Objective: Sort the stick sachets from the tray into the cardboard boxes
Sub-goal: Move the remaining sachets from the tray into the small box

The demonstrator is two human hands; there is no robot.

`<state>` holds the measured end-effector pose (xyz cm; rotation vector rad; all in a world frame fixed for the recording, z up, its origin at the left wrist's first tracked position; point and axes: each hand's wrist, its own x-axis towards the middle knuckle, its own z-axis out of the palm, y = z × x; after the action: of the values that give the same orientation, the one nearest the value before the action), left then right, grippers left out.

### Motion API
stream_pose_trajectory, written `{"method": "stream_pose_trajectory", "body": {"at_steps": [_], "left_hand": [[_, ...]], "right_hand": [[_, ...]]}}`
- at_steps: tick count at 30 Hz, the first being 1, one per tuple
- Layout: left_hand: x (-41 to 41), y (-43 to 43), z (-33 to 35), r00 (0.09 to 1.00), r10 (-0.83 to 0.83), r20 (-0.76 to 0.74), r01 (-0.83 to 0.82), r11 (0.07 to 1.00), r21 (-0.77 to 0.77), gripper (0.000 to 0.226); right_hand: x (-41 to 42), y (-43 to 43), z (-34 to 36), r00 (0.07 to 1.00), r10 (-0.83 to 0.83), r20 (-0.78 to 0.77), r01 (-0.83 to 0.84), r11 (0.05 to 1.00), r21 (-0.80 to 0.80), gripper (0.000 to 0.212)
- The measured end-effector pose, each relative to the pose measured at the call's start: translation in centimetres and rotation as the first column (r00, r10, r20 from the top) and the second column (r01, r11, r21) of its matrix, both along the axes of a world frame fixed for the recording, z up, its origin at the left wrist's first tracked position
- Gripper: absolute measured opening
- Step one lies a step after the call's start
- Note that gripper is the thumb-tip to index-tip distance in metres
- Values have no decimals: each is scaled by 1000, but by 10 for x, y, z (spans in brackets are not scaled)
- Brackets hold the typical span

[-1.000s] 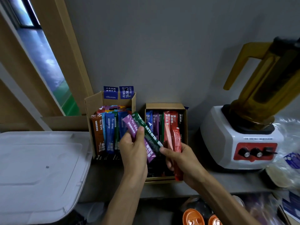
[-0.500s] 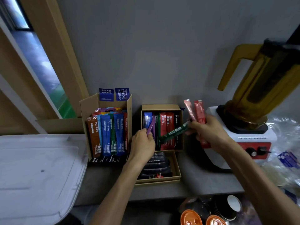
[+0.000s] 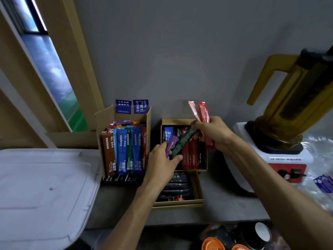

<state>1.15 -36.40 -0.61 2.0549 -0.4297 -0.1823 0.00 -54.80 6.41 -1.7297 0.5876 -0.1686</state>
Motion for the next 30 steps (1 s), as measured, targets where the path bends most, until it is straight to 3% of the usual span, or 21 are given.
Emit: {"method": "stream_pose_trajectory", "body": {"at_steps": [5, 10, 15, 20, 26, 30], "left_hand": [[0, -5, -1, 971, 42, 234, -73, 990, 125, 25], [3, -3, 1, 993, -5, 118, 4, 1000, 9, 7], [0, -5, 2, 994, -87, 64, 86, 996, 25, 23], [9, -3, -3, 976, -26, 218, 13, 998, 59, 9], [13, -16, -6, 962, -134, 239, 90, 978, 186, 52], [15, -19, -13, 951, -137, 277, 57, 959, 277, 60]], "right_hand": [[-2, -4, 3, 1000, -8, -7, 10, 950, 311, 15], [-9, -9, -5, 984, 141, 108, -173, 897, 406, 33], [-12, 1, -12, 994, 30, 109, -49, 983, 176, 17], [-10, -7, -24, 997, -66, 31, 69, 993, -95, 12], [4, 7, -53, 993, -121, 12, 121, 964, -238, 17], [2, 15, -60, 989, -108, 98, 135, 932, -338, 12]]}}
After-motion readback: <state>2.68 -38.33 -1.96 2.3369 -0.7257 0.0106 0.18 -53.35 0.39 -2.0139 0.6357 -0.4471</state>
